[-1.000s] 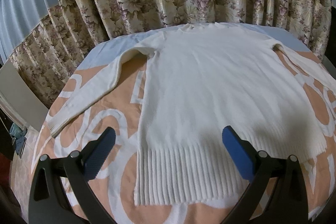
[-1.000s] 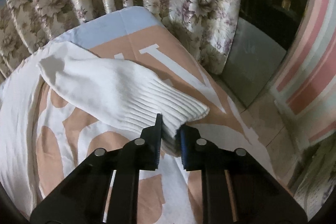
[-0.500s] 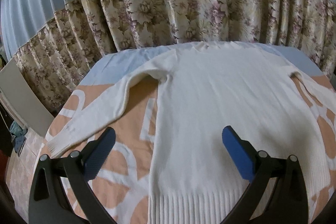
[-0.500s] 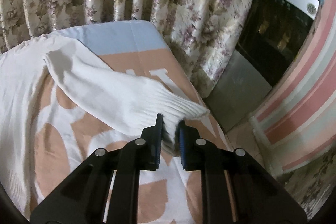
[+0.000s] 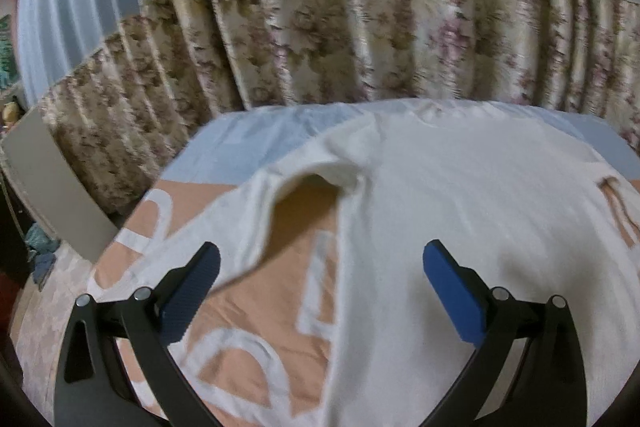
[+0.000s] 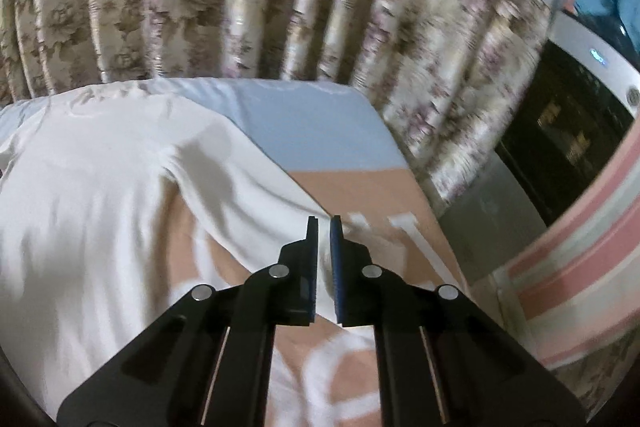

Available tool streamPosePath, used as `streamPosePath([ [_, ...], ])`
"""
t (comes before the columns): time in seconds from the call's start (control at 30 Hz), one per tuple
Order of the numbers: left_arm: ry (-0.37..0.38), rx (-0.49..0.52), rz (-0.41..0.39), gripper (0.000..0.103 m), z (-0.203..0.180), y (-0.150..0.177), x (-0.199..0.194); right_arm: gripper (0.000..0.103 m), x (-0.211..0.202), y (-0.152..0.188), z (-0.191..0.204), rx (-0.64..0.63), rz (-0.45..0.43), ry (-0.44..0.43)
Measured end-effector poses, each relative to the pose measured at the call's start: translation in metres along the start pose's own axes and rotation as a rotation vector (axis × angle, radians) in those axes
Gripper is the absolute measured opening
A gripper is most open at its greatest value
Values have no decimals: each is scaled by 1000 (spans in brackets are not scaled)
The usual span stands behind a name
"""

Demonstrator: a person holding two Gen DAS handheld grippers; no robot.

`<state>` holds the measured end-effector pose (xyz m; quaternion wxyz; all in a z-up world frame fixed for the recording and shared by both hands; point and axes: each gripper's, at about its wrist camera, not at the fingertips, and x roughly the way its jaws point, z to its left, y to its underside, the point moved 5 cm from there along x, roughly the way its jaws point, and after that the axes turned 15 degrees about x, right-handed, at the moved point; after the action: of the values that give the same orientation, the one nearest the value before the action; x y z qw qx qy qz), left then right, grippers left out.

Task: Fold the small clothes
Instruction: 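Carry the held cuff with the right tool across the sweater body toward the collar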

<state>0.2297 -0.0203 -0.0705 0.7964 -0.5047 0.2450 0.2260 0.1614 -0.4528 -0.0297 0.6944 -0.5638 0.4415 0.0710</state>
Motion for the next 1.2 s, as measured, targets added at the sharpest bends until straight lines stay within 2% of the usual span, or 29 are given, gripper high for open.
streamPosePath([
  [0.07, -38, -8, 16, 101, 8, -2, 11, 4, 2, -6, 26, -15, -2, -22],
  [0.2, -44, -45, 36, 101, 20, -1, 26, 1, 7, -13, 74, -48, -1, -73],
  [0.4, -42, -29, 37, 101, 22, 1, 33, 1, 11, -21, 145, -87, 11, -159],
  [0.53, -33, -21, 42, 101, 19, 5, 34, 1, 13, -22, 161, -51, 17, -177],
  [0.63, -24, -7, 36, 101, 13, 7, 30, 1, 22, -12, 147, -43, 43, -157],
  [0.7, -17, -5, 33, 101, 9, 8, 29, 1, 26, -6, 128, -36, 44, -114],
  [0.73, -15, -3, 34, 101, 7, 8, 29, 4, 28, -4, 107, -25, 27, -58],
  [0.77, -12, -1, 32, 101, 3, 9, 28, 24, 29, 0, 90, -15, 22, -22],
  [0.8, -9, -1, 31, 101, 1, 9, 28, 53, 31, 5, 70, 5, 16, 15],
  [0.83, -5, -1, 30, 101, -1, 9, 27, 60, 33, 11, 51, 20, 18, 40],
  [0.97, 6, 5, 24, 101, -10, 8, 25, 58, 47, 35, -3, 50, 88, 83],
  [1.1, 11, 17, 15, 101, -19, 4, 22, 58, 53, 53, -25, 31, 126, 74],
  [1.2, 15, 26, 14, 101, -24, 4, 22, 55, 58, 60, -27, 22, 154, 50],
])
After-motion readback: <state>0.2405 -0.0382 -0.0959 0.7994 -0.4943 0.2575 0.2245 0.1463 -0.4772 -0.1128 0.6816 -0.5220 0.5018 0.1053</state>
